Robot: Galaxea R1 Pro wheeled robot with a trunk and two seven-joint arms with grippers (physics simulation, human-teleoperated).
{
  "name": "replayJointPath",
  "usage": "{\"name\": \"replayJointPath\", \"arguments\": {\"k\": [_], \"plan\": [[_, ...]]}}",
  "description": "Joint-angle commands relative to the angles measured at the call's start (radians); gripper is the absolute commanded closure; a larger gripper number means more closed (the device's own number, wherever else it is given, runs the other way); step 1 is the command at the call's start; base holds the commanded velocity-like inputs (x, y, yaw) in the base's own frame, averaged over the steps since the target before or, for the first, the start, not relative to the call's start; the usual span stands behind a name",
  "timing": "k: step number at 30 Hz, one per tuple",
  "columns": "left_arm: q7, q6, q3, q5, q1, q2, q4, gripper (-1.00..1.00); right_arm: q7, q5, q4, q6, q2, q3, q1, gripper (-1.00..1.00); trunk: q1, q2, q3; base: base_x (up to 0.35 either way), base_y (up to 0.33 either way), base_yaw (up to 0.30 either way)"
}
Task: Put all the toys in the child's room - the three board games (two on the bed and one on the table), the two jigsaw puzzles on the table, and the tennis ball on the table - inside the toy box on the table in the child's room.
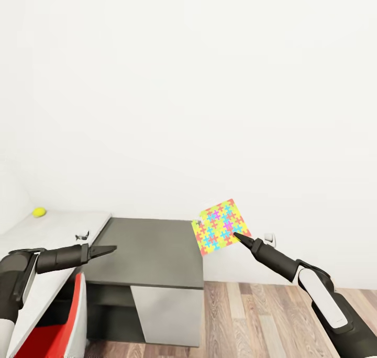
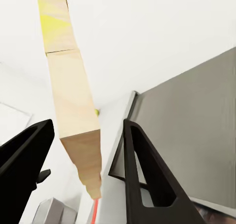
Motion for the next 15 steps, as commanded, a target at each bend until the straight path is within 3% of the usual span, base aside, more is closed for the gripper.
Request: {"name": "replayJointPath", "arguments": {"k": [1,6,10,15], "plan": [[-0.009,0.01,0.001,-0.011,-0.001,-0.001,-0.001,-1.0,0.0,-0.005,0.0,0.003,-0.001,0.001,-0.001,1.0,0.001,-0.002,-0.001,0.0,-0.168,0.186],[-0.009,0.014,0.002,-0.01,-0.001,0.0,-0.001,-1.0,0.0,0.009,-0.001,0.003,-0.001,0.001,-0.001,1.0,0.001,-0.002,0.007,0.0,-0.132,0.197],[-0.009,0.016,0.004,-0.008,-0.001,0.001,-0.002,-1.0,0.0,0.048,-0.002,0.003,0.001,0.001,-0.001,1.0,-0.011,0.019,0.022,0.0,-0.022,0.204],[-0.009,0.019,0.002,-0.009,-0.001,0.0,-0.002,-1.0,0.0,0.056,-0.004,0.003,0.002,0.001,-0.001,1.0,-0.019,0.033,0.033,0.0,-0.003,0.168]]}}
